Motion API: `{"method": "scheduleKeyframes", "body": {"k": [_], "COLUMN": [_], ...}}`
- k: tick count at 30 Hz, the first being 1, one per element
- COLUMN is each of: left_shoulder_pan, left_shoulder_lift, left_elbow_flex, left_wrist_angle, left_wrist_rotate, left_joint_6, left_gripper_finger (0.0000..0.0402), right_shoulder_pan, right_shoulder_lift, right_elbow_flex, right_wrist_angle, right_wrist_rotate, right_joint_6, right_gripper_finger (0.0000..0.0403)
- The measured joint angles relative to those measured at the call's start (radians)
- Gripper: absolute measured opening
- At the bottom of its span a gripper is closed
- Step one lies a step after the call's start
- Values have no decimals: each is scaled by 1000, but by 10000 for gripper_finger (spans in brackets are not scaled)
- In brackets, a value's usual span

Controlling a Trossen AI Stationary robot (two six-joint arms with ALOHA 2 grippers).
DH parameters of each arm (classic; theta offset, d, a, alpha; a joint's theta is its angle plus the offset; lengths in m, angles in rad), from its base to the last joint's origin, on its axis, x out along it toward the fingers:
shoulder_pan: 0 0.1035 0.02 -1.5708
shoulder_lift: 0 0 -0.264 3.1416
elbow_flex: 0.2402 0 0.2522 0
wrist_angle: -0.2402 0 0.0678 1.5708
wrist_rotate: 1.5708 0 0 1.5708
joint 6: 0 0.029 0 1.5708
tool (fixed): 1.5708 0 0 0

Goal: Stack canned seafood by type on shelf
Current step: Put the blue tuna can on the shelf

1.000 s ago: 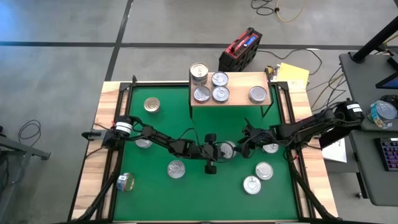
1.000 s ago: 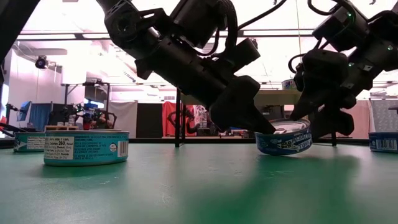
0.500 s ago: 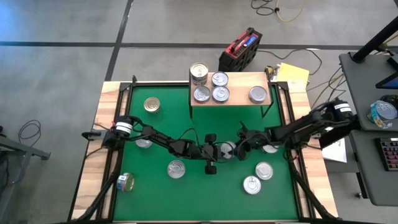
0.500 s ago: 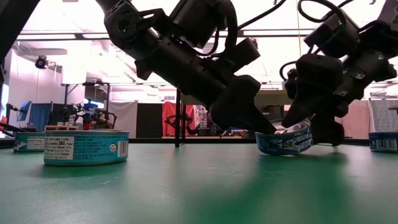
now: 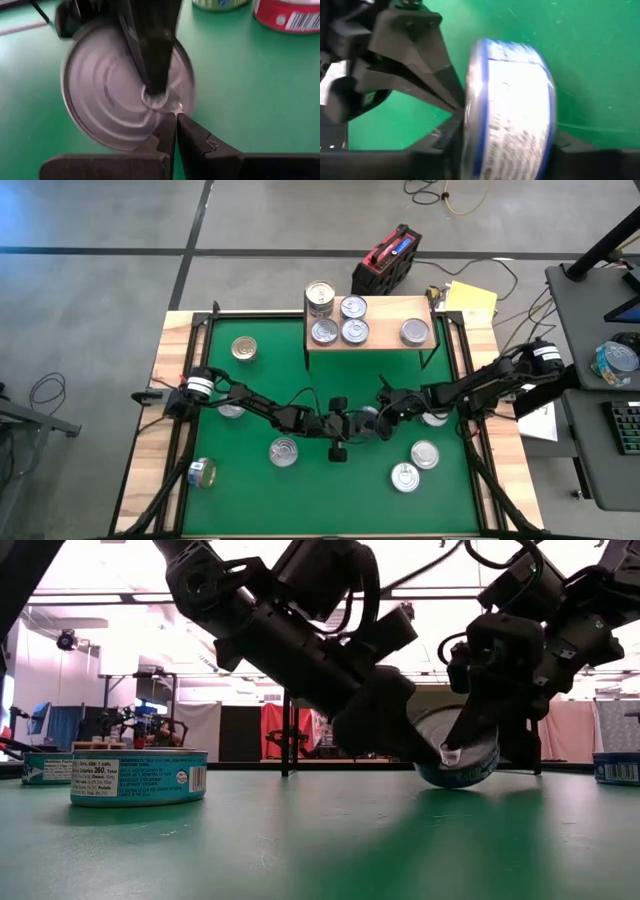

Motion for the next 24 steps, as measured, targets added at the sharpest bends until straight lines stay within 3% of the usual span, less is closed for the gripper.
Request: {"method": "scheduleKeyframes", "body": {"k": [1,8,14,24], "left_shoulder_pan": [0,-16,-42,-47], "left_shoulder_lift": [0,-50,-127,-417], "left_elbow_flex": [-2,-2,-39,-401], "left_wrist_angle": [0,-1,-1,324], "left_wrist_rotate": [0,-7,-131,-79], "left_joint_6": [0,62,150,136], "left_gripper_finger": [0,0,0,0], "right_shoulder_pan": [0,0,3,48], "right_shoulder_lift": [-8,-122,-269,-373], "right_elbow_flex": [0,-1,0,11], "right_wrist_angle": [-10,-103,-245,-269], "right_wrist_rotate": [1,1,48,177], "right_joint_6": [0,-22,-30,-166], "right_gripper_finger": [124,122,122,122]}}
